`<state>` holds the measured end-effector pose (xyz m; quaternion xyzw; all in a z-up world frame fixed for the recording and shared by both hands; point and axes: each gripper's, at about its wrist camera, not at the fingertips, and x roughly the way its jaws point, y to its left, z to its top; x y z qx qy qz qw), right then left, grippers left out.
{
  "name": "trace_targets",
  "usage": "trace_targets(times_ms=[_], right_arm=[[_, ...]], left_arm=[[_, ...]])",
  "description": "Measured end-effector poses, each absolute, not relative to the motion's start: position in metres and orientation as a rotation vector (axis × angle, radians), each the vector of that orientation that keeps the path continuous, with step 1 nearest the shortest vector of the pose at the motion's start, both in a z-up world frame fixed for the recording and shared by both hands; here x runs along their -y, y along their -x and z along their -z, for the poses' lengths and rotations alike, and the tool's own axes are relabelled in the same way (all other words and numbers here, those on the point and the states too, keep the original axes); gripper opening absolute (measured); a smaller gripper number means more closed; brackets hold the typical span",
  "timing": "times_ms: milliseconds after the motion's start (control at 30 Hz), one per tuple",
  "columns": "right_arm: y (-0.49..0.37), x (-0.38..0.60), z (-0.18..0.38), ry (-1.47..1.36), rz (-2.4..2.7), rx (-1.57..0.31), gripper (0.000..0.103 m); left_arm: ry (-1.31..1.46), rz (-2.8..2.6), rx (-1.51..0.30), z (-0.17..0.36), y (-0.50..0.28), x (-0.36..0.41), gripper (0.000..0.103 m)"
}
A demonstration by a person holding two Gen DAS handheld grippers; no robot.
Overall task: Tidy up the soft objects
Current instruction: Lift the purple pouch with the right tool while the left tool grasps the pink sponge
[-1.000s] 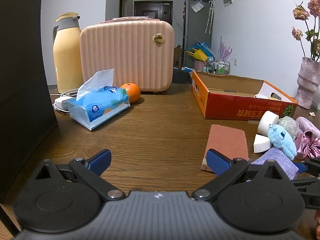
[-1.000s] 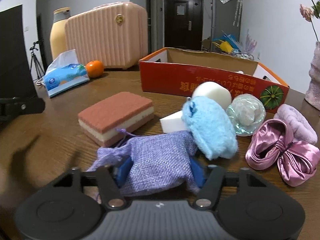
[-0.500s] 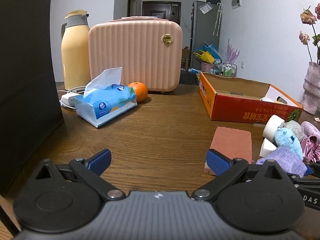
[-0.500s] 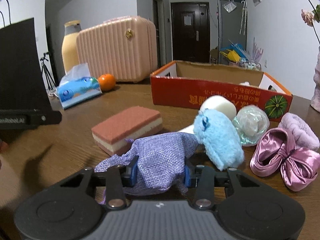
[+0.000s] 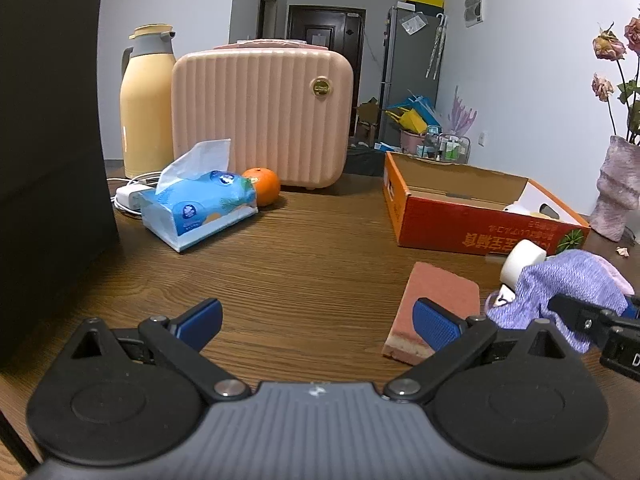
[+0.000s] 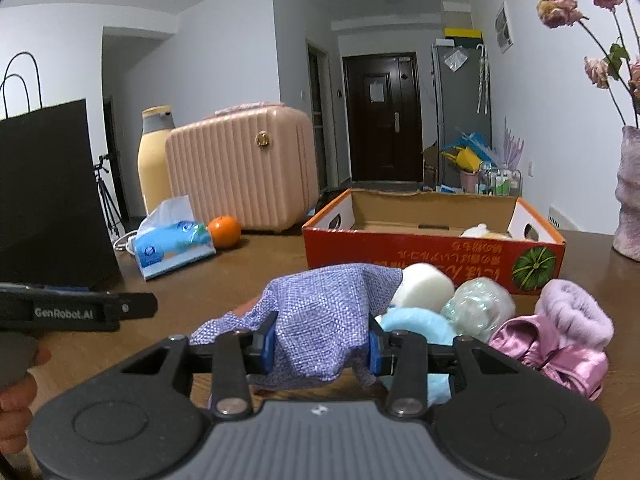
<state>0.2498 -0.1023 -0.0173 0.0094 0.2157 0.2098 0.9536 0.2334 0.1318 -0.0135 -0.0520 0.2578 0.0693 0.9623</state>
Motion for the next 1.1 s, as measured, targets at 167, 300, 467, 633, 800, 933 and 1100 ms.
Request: trace_targets(times_ms=[167, 300, 467, 633, 800, 933, 1100], right_arm=[[-0.251, 0.119, 0.012, -0.043, -0.412, -0.422, 0.04], [-0.253, 0.133, 0.011, -0.056, -0.398, -0.411, 0.04], [-0.259, 0.15, 0.009, -0.068, -0.375, -0.403, 0.04], [-0.263, 0.167, 0.008, -0.081, -0.349, -0.393, 0.04], [-0.271, 0.186, 0.009, -0.093, -0.318, -0.389, 0.04], [-0.277, 0.201, 0.01, -0.099, -0.295, -0.388, 0.04], [-0.285, 0.216, 0.013, -0.107, -0.267, -0.391, 0.04]], left_arm=[[0.103, -0.13, -0.535, 0.014, -0.238, -0.119, 0.103], [0.09, -0.116, -0.546, 0.015, -0.243, -0.107, 0.103], [0.067, -0.09, -0.56, 0.019, -0.251, -0.089, 0.103], [0.044, -0.067, -0.576, 0.024, -0.261, -0.075, 0.103], [0.019, -0.043, -0.593, 0.03, -0.272, -0.06, 0.103], [0.001, -0.026, -0.613, 0.035, -0.281, -0.053, 0.103], [-0.016, -0.01, -0.639, 0.042, -0.291, -0.047, 0.103]])
